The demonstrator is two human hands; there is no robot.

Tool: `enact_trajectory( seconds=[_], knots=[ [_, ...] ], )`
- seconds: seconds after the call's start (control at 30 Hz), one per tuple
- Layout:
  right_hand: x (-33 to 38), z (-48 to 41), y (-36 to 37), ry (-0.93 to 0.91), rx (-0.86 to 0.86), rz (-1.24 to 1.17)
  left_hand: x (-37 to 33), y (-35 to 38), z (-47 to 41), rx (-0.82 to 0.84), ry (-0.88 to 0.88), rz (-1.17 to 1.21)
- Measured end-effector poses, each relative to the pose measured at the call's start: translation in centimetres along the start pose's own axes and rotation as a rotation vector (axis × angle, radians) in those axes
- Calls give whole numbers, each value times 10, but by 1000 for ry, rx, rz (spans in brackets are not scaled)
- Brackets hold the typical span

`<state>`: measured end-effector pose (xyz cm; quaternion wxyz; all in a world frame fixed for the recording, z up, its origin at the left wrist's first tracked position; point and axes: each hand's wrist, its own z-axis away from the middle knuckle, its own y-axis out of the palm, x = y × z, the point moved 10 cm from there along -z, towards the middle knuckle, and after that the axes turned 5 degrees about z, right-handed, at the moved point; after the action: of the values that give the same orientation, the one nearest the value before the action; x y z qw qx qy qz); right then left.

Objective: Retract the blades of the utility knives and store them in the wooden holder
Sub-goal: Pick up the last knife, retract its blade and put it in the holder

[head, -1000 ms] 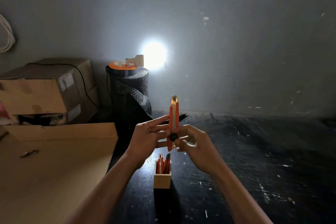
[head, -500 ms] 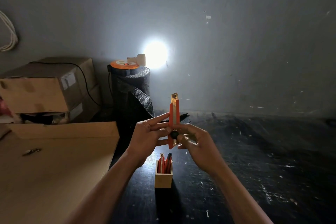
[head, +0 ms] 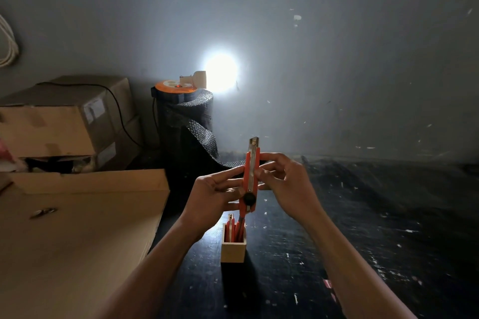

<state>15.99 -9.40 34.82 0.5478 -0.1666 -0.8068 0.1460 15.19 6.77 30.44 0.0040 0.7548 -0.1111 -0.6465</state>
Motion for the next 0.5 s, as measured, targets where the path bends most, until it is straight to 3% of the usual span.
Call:
enact_trajectory(
  seconds=[0.2, 0.5],
  knots=[
    [-26, -1, 19, 89, 31, -120, 35, -14, -5, -27, -85, 45],
    [-113, -6, 54, 209, 24, -136, 168, -86, -7, -303, -313, -84]
  ],
)
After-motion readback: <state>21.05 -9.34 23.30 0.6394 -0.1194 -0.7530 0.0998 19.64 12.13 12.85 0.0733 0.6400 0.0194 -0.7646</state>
